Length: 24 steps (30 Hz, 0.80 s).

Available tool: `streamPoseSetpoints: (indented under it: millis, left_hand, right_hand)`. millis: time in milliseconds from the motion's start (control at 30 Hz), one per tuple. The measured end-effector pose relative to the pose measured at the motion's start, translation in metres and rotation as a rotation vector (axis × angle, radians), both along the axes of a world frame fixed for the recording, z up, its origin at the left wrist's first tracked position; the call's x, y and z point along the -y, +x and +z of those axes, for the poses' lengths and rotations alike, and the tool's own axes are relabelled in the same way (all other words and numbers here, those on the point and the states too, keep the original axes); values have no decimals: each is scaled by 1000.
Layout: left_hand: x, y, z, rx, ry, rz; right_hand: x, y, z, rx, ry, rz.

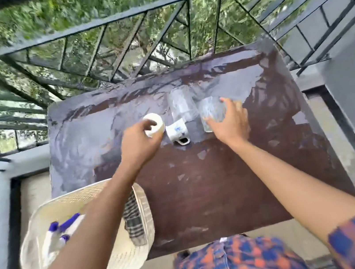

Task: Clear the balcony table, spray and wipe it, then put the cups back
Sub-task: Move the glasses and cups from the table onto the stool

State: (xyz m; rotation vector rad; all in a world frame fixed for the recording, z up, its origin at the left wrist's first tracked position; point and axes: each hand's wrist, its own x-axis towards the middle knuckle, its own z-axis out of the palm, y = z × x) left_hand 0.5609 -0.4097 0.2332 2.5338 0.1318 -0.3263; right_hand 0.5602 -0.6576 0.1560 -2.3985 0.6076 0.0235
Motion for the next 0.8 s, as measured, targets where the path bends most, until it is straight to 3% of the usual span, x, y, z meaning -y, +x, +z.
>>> streamPoseSetpoints:
  millis: [200, 400, 633, 800]
  left_hand:
    - [84, 70, -34, -132, -74, 21]
    - [106, 112, -62, -297, -105, 182]
    - [120, 122, -73, -305, -128, 273]
    - [120, 128, -67, -276, -356, 397]
  right_hand:
    - [6, 33, -7, -187, 84, 15]
    - [11, 53, -11, -293, 128, 94]
    - [21, 54, -20, -226, 226, 71]
    - [44, 50, -20, -116, 435, 16]
